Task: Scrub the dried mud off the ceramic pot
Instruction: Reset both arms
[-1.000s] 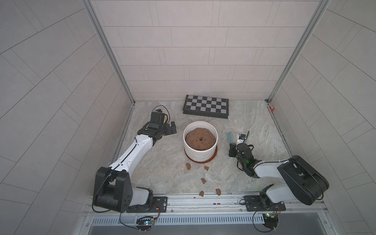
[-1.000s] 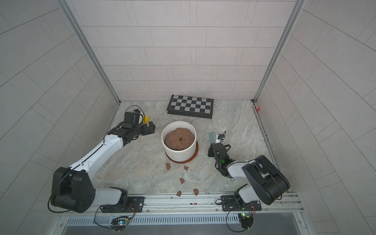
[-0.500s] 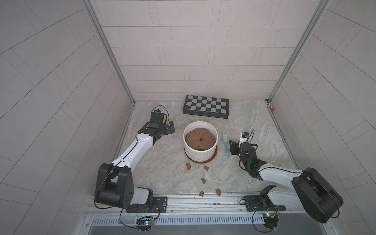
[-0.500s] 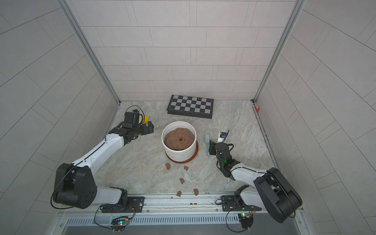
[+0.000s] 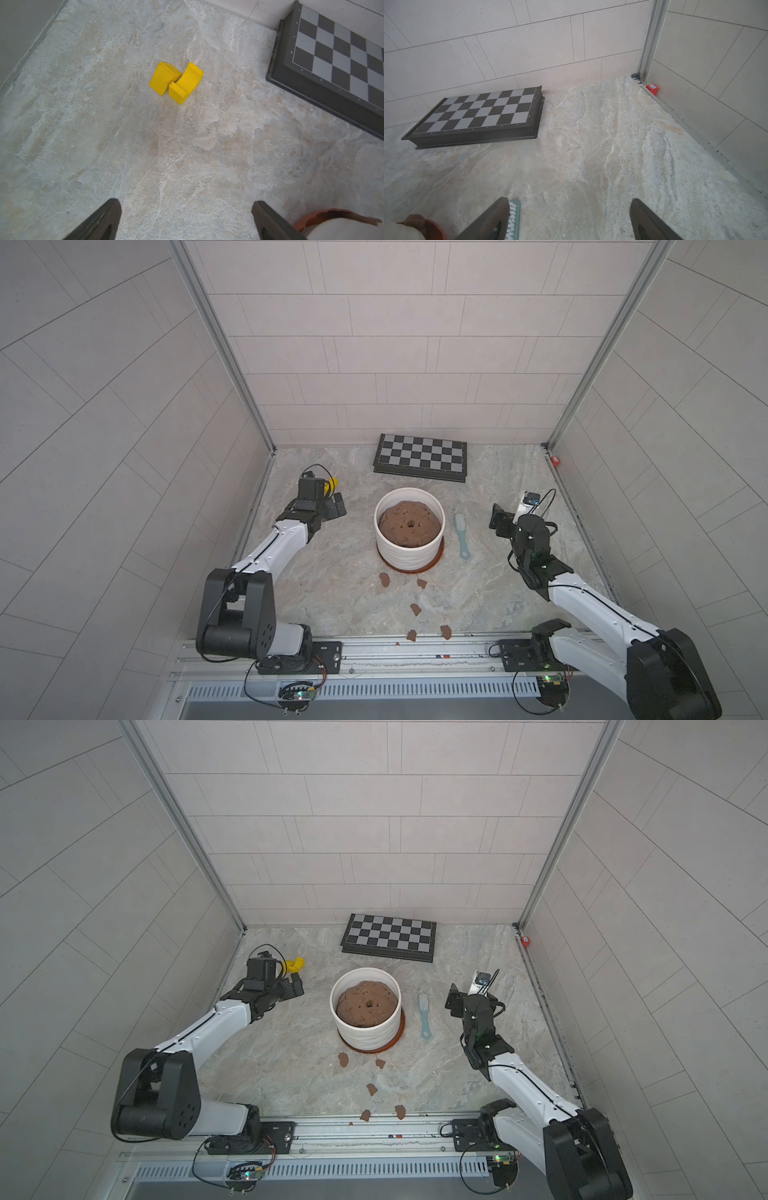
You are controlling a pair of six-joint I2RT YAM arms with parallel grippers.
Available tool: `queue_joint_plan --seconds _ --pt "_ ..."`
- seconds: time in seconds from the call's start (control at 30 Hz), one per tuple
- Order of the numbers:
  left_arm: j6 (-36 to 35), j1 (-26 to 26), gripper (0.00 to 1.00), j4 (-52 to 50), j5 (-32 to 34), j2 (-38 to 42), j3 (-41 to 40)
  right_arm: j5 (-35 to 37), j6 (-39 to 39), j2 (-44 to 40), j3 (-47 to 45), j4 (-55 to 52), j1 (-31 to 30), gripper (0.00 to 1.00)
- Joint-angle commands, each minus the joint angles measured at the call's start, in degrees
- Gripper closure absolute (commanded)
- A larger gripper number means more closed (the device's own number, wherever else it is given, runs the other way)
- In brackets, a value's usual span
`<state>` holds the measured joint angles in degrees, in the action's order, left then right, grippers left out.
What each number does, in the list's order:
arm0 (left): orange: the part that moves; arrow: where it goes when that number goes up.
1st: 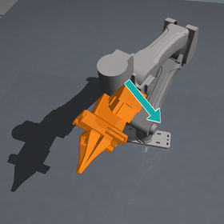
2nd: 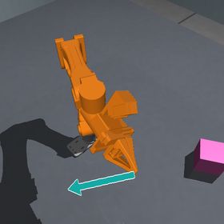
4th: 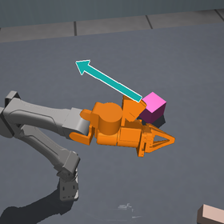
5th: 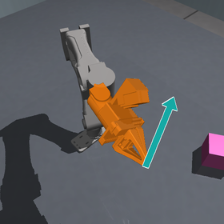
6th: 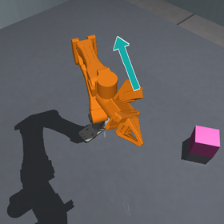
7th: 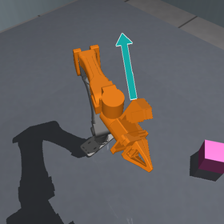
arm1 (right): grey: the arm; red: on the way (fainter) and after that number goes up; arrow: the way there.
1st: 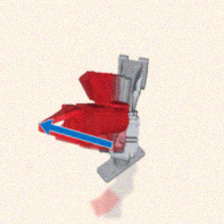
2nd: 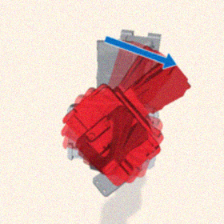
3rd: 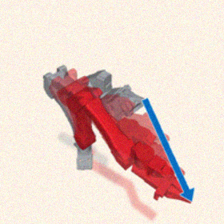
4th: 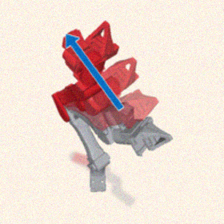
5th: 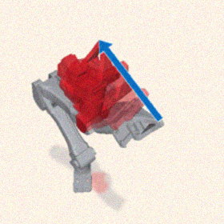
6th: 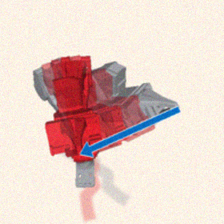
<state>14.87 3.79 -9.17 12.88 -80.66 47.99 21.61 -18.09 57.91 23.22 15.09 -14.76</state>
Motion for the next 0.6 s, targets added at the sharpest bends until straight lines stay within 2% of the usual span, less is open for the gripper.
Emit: queue_joint_plan --seconds 0.0,0.1,0.23,0.3,0.4,0.47,0.57 --pt "-2.54 -1.59 0.0 6.16 -1.23 1.09 -3.53 -2.97 3.81 0.82 0.84 0.84 3.34 0.01" --pt "-5.17 -2.31 0.0 11.23 -2.43 1.29 -6.42 -7.73 6.63 4.58 1.65 4.29 7.42 0.0" --pt "-7.95 -3.46 0.0 18.92 -5.47 0.69 -9.92 -7.0 10.74 11.8 -0.42 15.87 9.35 0.0" --pt "-9.22 -3.62 0.0 21.96 -6.34 0.89 -11.33 -9.28 11.67 15.86 -2.13 22.86 9.97 0.0" --pt "-12.63 -3.66 0.0 33.62 -8.93 0.23 -15.46 -12.84 15.21 21.12 -2.08 28.2 10.37 0.0" --pt "-12.82 -3.92 0.0 33.72 -9.8 -1.9 -13.84 -13.67 17.17 22.31 -1.98 30.0 10.54 0.0" --pt "-13.99 -4.0 0.0 33.65 -12.38 -4.16 -13.42 -18.12 15.12 24.77 -3.91 36.66 13.68 0.0"
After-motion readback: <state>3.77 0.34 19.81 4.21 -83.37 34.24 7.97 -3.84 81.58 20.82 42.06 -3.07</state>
